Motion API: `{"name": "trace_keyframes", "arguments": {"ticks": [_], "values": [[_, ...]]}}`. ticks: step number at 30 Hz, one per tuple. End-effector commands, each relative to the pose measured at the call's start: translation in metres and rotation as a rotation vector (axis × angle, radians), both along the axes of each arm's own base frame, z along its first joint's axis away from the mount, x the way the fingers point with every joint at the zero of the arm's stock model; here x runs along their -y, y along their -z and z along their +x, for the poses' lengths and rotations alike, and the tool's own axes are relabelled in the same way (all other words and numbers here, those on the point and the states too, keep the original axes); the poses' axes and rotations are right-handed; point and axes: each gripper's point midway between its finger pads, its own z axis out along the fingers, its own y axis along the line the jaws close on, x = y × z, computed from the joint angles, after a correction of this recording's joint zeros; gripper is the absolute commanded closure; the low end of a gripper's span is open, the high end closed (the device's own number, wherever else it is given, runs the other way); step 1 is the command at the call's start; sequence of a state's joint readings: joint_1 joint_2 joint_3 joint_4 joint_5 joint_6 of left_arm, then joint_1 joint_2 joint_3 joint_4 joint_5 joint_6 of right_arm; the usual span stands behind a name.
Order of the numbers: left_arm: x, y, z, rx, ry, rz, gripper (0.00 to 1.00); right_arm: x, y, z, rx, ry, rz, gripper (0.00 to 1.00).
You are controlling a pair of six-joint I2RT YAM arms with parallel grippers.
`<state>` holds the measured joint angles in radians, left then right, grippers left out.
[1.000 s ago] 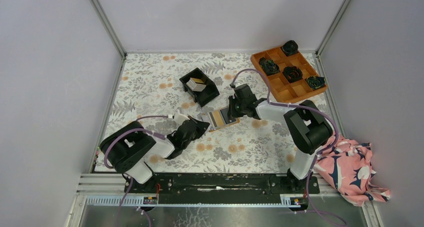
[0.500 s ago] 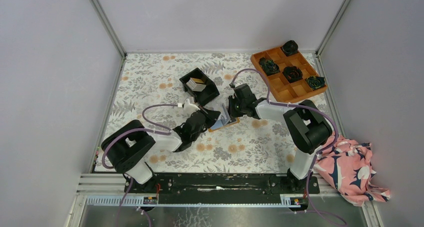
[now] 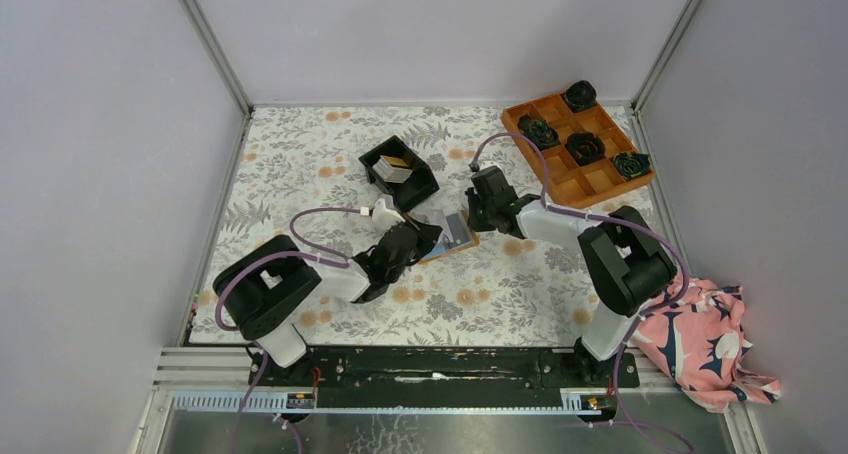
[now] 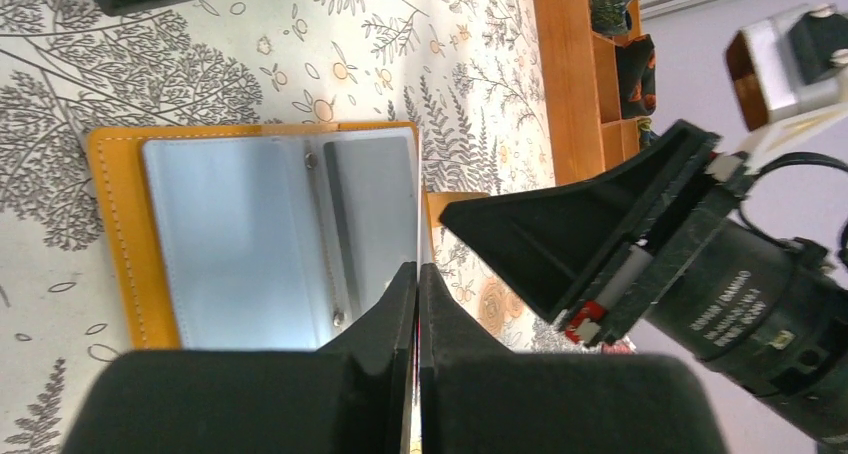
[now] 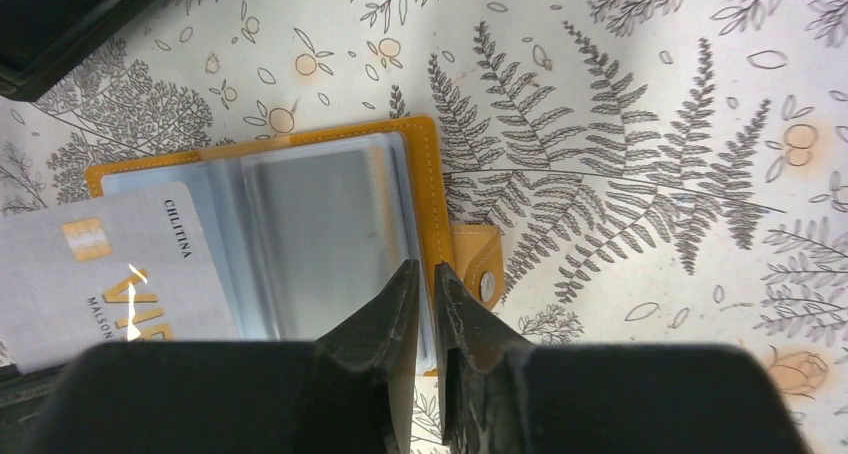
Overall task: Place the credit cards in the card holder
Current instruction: Turn over the card slot in the card holder, then insert the credit card into the card holder.
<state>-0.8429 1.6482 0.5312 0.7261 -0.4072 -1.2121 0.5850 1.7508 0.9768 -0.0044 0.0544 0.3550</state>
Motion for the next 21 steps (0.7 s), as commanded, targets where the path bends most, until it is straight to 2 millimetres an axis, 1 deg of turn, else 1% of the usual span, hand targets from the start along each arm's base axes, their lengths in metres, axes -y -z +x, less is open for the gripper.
{"name": "trace_keyframes", "arguments": {"ticks": [1, 5, 11, 21], "values": [[-0.01, -0.003, 0.0, 0.039, -0.027, 0.036, 1.0, 0.014, -0.032, 0.016, 0.102, 0.054, -0.028, 0.82], [-0.015, 0.003, -0.004, 0.04, -0.026, 0.029, 1.0, 0.015, -0.033, 0.017, 0.107, 0.057, -0.035, 0.81], [-0.016, 0.009, -0.008, 0.061, -0.015, 0.001, 1.0, 0.011, -0.023, 0.017, 0.086, 0.043, -0.026, 0.81], [-0.014, 0.017, -0.005, 0.059, -0.015, -0.058, 1.0, 0.019, -0.01, 0.022, 0.057, 0.055, -0.013, 0.81]]}}
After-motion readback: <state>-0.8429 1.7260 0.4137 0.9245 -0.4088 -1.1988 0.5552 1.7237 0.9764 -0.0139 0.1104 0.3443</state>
